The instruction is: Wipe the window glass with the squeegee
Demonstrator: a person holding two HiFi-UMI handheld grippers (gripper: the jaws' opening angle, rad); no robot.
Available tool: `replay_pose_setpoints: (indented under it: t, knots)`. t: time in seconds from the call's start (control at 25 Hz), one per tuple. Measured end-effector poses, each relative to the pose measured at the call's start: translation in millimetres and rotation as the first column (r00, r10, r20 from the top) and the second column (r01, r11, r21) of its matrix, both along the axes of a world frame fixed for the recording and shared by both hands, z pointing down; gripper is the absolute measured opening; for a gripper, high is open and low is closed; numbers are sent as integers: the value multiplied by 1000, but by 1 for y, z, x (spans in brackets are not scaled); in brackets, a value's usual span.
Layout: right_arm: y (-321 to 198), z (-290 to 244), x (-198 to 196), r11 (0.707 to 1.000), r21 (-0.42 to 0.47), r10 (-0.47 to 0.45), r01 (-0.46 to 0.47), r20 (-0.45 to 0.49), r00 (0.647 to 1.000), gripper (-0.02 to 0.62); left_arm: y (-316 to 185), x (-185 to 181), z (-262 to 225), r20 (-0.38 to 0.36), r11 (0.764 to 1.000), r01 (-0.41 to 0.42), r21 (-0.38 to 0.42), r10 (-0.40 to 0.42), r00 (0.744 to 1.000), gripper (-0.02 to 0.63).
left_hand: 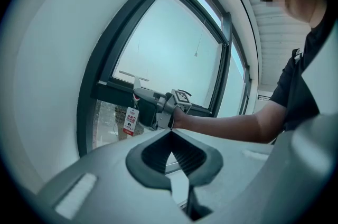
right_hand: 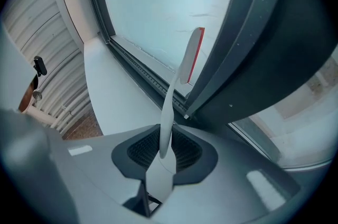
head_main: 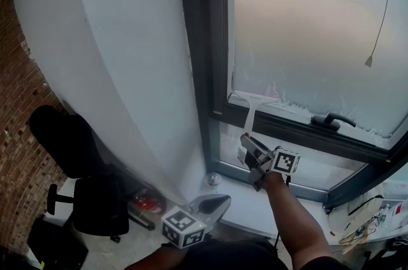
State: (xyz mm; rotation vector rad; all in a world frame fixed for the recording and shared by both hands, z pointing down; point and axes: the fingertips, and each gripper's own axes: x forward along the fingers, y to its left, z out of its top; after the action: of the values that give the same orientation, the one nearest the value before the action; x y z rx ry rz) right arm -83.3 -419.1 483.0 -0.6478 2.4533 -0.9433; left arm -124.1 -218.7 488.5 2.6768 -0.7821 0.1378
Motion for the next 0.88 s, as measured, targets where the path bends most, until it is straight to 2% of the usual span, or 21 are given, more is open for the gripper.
replay_pose_setpoints:
  t: [0.28, 0.72, 0.88]
  knots:
    - [-1, 13, 0, 999, -34, 3, -3, 12, 1000, 85, 1, 1, 2, -1, 1000, 3, -3, -3, 1000, 0]
    - [2, 11, 1, 1000, -31, 2, -1, 32, 999, 86, 2, 0, 1, 1, 1000, 9, -4, -9, 1000, 0]
    - [12, -4, 5, 1000, 16, -4, 3, 31, 1000, 86, 2, 2, 2, -1, 1000, 7, -1, -7, 1000, 0]
